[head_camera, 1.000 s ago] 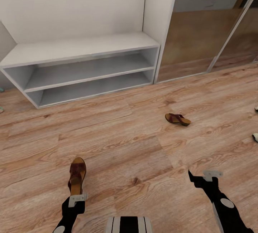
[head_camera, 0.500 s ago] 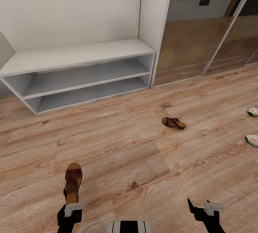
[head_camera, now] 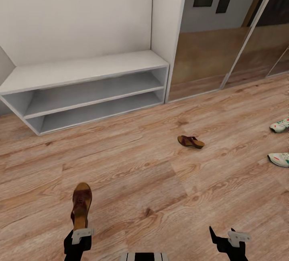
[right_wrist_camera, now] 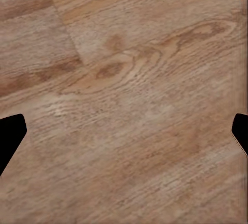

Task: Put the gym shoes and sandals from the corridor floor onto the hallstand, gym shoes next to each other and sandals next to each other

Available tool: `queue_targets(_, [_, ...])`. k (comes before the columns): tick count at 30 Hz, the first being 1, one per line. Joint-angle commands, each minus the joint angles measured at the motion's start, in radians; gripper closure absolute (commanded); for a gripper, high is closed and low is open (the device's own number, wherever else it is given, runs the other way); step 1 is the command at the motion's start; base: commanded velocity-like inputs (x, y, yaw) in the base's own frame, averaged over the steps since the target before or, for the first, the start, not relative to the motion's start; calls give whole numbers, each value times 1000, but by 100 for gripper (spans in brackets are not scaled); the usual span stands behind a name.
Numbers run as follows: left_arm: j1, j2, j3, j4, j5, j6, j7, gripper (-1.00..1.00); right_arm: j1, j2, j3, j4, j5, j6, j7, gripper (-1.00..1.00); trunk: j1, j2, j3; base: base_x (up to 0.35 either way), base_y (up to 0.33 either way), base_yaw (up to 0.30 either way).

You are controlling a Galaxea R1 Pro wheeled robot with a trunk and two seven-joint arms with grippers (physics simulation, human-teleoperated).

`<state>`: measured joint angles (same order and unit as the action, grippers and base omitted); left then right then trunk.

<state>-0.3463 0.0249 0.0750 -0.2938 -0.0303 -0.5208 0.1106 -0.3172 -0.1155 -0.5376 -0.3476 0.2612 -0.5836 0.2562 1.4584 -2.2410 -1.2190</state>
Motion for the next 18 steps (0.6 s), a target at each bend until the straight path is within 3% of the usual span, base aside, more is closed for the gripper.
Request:
queue_targets(1, [0,0,3,1,-7,-2,3,100,-1,0,-9,1,9,-4,5,-100,-4,7,4,0,0,-72])
queue_targets(18, [0,0,3,-1,-6,-2,3,100,0,0,-9,1,9,-4,6,-100,-69,126,84,0,0,-67])
